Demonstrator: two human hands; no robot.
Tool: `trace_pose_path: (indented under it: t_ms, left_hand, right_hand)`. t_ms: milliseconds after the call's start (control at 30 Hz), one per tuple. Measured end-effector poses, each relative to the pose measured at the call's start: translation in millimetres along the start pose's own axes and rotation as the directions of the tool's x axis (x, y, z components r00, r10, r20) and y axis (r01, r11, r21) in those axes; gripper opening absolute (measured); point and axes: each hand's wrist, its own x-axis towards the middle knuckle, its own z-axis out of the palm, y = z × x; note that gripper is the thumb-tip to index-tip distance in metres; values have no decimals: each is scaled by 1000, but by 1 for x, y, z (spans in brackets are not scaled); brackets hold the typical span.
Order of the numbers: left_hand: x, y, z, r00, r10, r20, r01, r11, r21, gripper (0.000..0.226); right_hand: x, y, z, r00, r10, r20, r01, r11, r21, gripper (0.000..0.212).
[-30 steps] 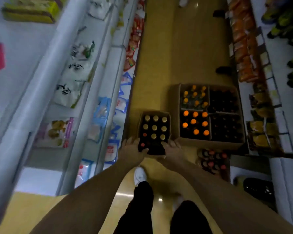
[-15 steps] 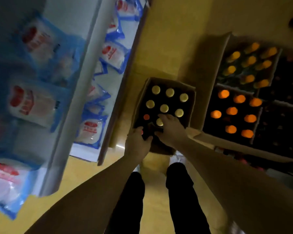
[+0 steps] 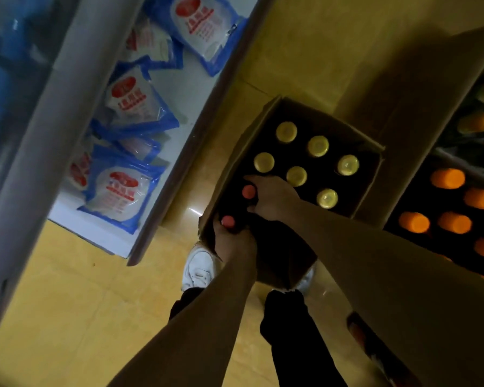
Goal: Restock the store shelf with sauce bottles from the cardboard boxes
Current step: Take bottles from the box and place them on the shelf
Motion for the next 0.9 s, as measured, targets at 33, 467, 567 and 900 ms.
trace_pose_path:
  t_ms: [33, 467, 567, 900]
  left_hand:
    - [4, 0, 4, 1000, -12, -15, 11, 999, -39, 61]
    - [9, 7, 0, 999, 17, 37, -10, 980, -199, 27]
    - [-9, 12, -11, 998, 28, 64, -18, 988, -157, 19]
    - [-114, 73, -78, 967, 137, 217, -124, 989, -74, 13]
  right_hand:
    - [4, 0, 2, 1000, -5, -20, 5, 1000, -13, 71]
    - [-24, -1, 24, 934, 26, -357, 118, 919, 376, 43]
    - [-46, -9, 19, 912, 90, -401, 130, 862, 489, 38]
    - [-147, -83, -88, 732, 370, -571, 247, 637, 730, 22]
